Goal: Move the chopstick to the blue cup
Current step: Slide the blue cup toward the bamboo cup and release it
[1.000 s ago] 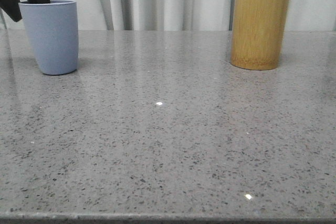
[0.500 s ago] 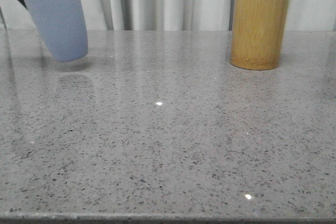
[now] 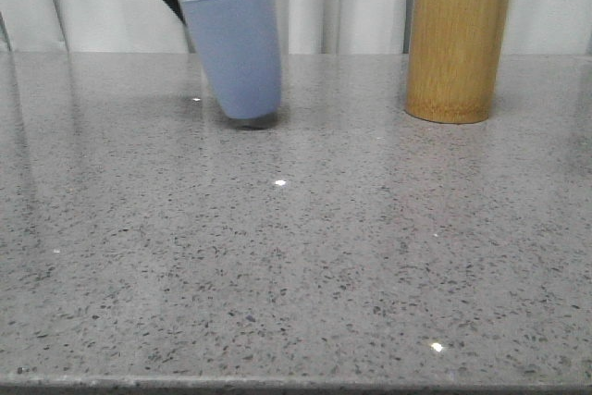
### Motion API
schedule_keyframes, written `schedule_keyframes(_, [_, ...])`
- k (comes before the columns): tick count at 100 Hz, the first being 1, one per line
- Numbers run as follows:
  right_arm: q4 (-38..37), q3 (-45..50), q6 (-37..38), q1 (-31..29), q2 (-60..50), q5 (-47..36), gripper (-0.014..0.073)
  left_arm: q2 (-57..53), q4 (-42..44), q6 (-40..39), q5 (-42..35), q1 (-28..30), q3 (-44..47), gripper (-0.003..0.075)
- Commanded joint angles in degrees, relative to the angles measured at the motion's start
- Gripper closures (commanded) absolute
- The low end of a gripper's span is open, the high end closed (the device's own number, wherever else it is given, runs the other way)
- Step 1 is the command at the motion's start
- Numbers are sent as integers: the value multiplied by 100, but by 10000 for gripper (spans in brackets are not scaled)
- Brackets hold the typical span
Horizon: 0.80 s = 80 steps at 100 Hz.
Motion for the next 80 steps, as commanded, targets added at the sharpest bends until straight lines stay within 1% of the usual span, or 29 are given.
schedule_keyframes(1, [7,-223,-33,3,-48,-397,76,-167,-99,-83,-112,-130,-418,739])
schedule_keyframes(26, [7,-223,-33,3,-48,-332,76,55,-99,-83,-96,-180,-719,738])
schedule_keyframes(31, [2,-223,-33,3,-48,-317,76,55,-111,-83,-96,-180,-719,727])
schedule_keyframes(36, [2,-223,-33,3,-48,-291,76,55,-133,-83,-75,-180,-719,685])
schedule_keyframes(38, [2,-223,-33,3,-48,-276,76,55,-150,-83,-60,-180,-719,657])
schedule_keyframes(43, [2,-223,-33,3,-48,-265,76,55,-192,-83,-34,-180,-719,569])
schedule_keyframes(51, [2,-223,-33,3,-48,-258,76,55,-216,-83,-34,-180,-719,382])
schedule_keyframes(52, [2,-223,-33,3,-48,-258,76,55,-216,-83,-34,-180,-719,382])
schedule_keyframes(54, [2,-223,-33,3,-48,-258,76,55,-216,-83,-24,-180,-731,337])
schedule_keyframes(56, [2,-223,-33,3,-48,-258,76,55,-216,-83,-5,-180,-759,311])
schedule_keyframes(62, [2,-223,-33,3,-48,-258,76,55,-216,-83,38,-180,-828,275])
schedule_keyframes(74, [2,-223,-33,3,-48,-258,76,55,-243,-83,108,-180,-1187,281])
schedule_keyframes(80, [2,-223,-33,3,-48,-258,76,42,-396,-83,120,-180,-1384,281])
